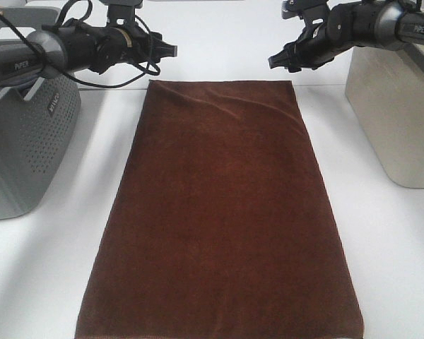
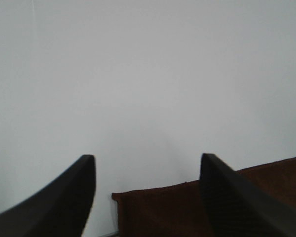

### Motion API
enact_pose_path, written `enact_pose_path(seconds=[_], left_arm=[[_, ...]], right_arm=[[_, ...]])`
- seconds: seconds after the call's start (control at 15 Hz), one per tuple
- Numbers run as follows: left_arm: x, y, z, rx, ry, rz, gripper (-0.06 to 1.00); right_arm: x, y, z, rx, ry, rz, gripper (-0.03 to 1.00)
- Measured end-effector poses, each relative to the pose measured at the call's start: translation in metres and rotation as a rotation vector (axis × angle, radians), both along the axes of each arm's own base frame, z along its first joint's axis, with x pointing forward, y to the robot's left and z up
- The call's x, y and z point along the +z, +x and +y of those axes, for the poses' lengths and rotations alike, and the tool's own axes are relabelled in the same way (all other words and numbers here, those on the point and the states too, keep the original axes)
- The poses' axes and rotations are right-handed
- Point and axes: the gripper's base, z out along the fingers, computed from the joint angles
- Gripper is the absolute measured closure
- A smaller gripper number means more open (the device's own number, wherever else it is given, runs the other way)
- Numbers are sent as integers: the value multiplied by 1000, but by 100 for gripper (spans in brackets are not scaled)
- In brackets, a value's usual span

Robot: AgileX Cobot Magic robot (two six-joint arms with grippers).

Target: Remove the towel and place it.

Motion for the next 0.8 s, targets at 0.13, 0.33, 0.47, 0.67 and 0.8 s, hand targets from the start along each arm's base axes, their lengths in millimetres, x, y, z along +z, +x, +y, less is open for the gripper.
enact_pose_path(seconds=[0.13,0.33,0.47,0.67,0.8], left_arm=[[6,0,0,1,-13,-13,23],[49,-8,-5,29,-46,14,21],[82,-20,-8,47,-29,59,21],[136,-49,-3,99,42,196,21],[172,-74,7,121,127,296,21]], right_arm=[[0,-2,0,-10,20,31,46],[48,-11,0,-25,79,41,46],[85,-22,2,-21,102,39,46],[143,-54,10,14,90,103,46],[176,-79,8,28,81,179,46]])
